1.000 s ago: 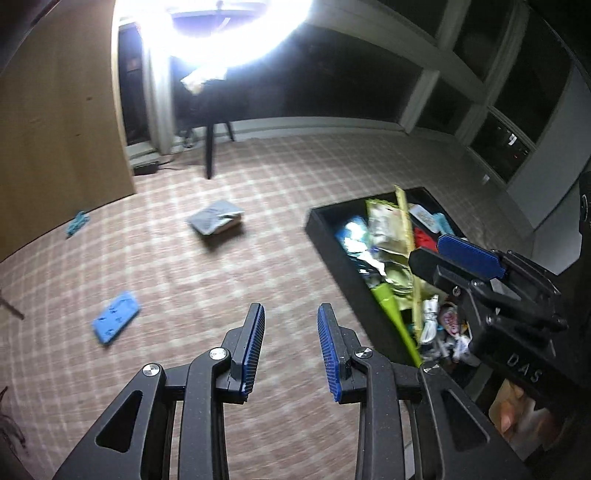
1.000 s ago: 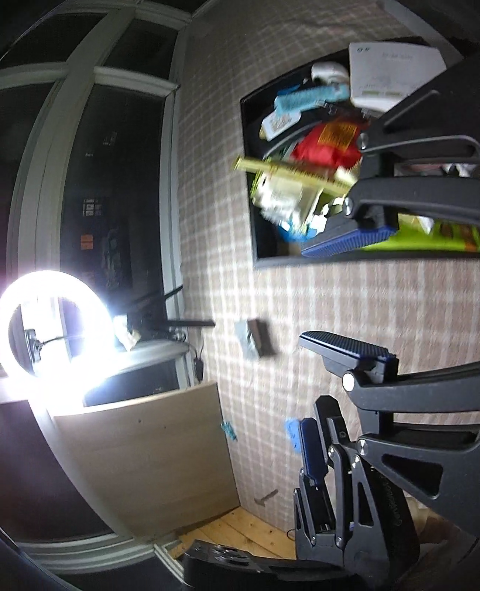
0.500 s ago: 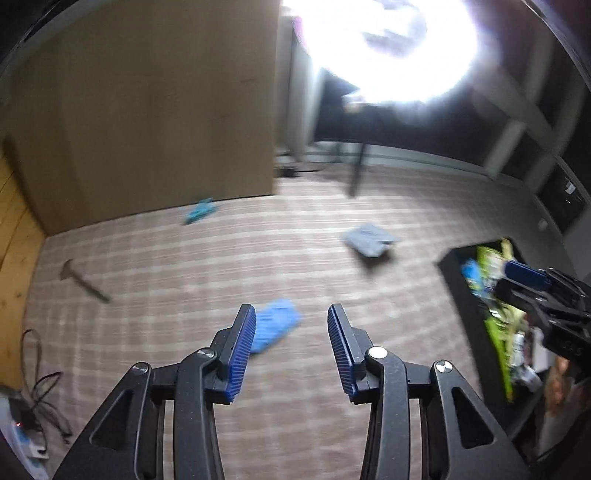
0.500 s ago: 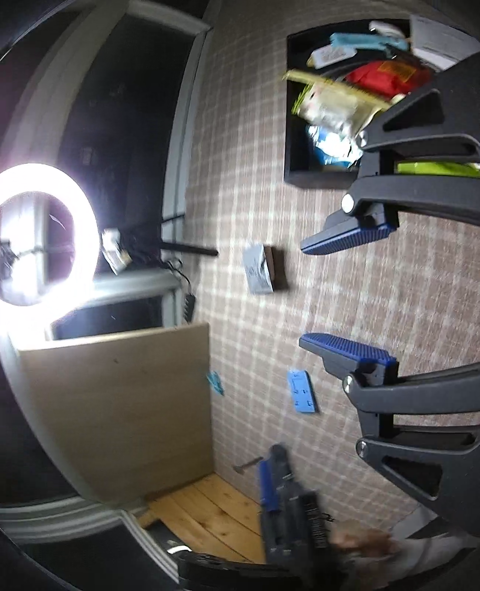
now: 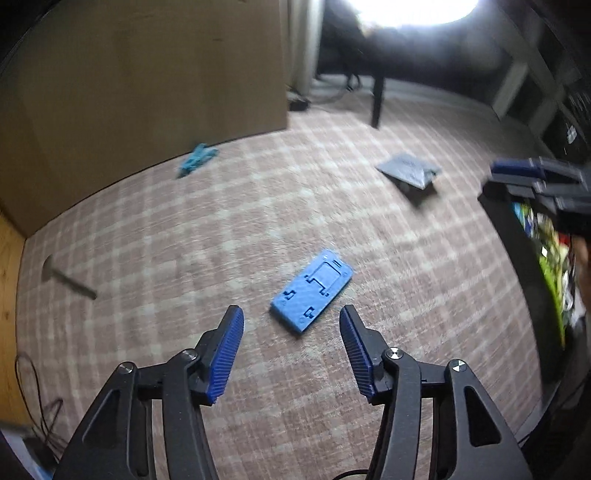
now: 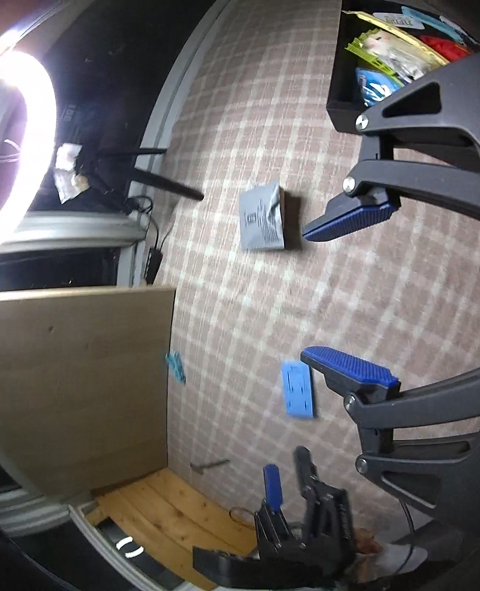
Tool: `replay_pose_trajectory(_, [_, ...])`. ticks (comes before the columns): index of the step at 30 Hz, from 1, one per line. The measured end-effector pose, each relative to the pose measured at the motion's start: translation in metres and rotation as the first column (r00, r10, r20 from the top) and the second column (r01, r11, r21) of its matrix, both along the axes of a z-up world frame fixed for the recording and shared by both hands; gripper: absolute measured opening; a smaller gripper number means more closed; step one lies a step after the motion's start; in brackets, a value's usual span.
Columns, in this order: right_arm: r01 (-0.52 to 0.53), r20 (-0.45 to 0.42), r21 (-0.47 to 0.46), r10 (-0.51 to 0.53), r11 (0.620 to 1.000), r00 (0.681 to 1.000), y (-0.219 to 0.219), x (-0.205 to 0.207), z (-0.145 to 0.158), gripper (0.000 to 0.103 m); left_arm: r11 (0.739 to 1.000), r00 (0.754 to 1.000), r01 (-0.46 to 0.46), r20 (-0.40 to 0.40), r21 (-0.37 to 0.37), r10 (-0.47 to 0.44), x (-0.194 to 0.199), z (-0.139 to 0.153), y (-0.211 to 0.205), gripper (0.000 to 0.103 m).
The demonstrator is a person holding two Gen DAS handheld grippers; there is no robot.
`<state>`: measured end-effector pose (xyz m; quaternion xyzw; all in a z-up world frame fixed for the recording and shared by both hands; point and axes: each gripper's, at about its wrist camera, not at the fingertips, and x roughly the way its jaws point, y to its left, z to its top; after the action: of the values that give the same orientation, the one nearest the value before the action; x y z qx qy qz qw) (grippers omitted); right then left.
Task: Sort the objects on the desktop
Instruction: 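Move the left gripper to the blue phone stand while the right gripper approaches the grey tea sachet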
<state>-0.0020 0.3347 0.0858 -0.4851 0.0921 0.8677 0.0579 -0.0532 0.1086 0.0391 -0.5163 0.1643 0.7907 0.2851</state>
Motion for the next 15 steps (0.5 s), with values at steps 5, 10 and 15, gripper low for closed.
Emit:
replay_pose_trajectory(5, [0.023,0.069,-0.006,-0.023,1.000,0.997,0.030,-0.018,-0.017,0.065,0.989,0.992,0.126,0.038,-0.071,-0.124,-0.010,-0.020,0.021,0.059])
replay_pose_trajectory(10, [0.038,0.148,-0.041,-0.032,0.998,0.989,0.058,-0.050,-0.034,0.069,0.971,0.979,0.198,0.075,-0.132,-0.189,-0.020,-0.037,0.033,0.059])
replay_pose_trajectory(15, [0.034,0.236,-0.014,-0.030,0.999,0.971,0.069,-0.089,-0.053,0.069,0.957,0.969,0.242,0.098,-0.160,-0.229,-0.028,-0.049,0.045,0.059])
